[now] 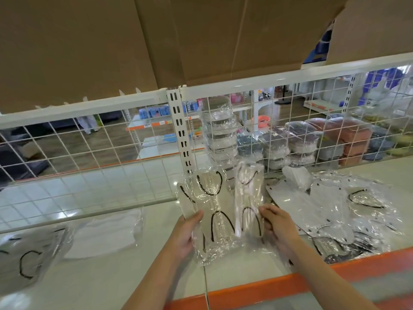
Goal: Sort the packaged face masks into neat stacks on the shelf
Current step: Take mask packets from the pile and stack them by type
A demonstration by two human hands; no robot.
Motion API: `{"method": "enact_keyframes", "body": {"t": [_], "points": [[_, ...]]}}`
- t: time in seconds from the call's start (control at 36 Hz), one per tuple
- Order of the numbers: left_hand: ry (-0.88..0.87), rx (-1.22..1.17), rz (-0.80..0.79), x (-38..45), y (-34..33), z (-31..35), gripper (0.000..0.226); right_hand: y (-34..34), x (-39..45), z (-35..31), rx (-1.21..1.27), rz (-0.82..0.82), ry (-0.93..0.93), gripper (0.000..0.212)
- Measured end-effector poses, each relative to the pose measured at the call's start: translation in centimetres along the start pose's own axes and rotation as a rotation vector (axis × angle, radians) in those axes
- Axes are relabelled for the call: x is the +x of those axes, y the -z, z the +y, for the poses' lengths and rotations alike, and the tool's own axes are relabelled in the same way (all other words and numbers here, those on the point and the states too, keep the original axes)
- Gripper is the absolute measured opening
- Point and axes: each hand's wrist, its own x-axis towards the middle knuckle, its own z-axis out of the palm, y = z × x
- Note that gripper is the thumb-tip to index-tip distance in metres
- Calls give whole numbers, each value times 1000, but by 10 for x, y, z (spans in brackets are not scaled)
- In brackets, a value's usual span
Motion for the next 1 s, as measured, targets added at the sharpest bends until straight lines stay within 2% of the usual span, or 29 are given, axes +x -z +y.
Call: {"method": "enact_keyframes", "body": {"t": [0.11, 0.25, 0.31, 0.36, 0.42, 0.44, 0.47, 0.56, 0.67, 0.72, 0.81, 0.92, 1.0], "points": [[33, 89, 2, -2, -6, -3, 24, -13, -7, 7, -240, -81, 16, 26], [65, 258, -142, -11, -16, -4, 41, -35, -20, 9, -325, -136, 109, 22], [40, 328, -122, -9, -14, -9, 48, -42, -24, 10, -375, -179, 148, 17], [30, 347, -17, 0, -7, -16, 63, -45, -25, 13, -477, -224, 171, 18], [64, 317, 78, 8, 2, -21, 80, -44, -22, 13, -565, -216, 179, 16], [63, 302, 87, 9, 4, -21, 80, -41, -18, 13, -640, -184, 194, 11], [63, 290, 93, 9, 5, -21, 77, -37, -13, 13, -757, -133, 233, 11], [54, 297, 104, 6, 7, -20, 51, -21, 2, 10, -1044, 40, 326, 26], [73, 288, 77, -3, -2, -14, 37, 5, 17, 8, -1424, 137, 246, 37], [63, 244, 60, -6, -6, -11, 45, 15, 21, 7, -1535, 167, 212, 35], [58, 238, 44, -5, -5, -11, 58, 21, 26, 10, -1614, 169, 234, 34], [85, 301, 45, -5, 1, -12, 26, 24, 32, 5, -1575, 191, 260, 27], [64, 335, 36, -7, 3, -12, 20, 26, 36, -1, -1597, 175, 222, 27]]}}
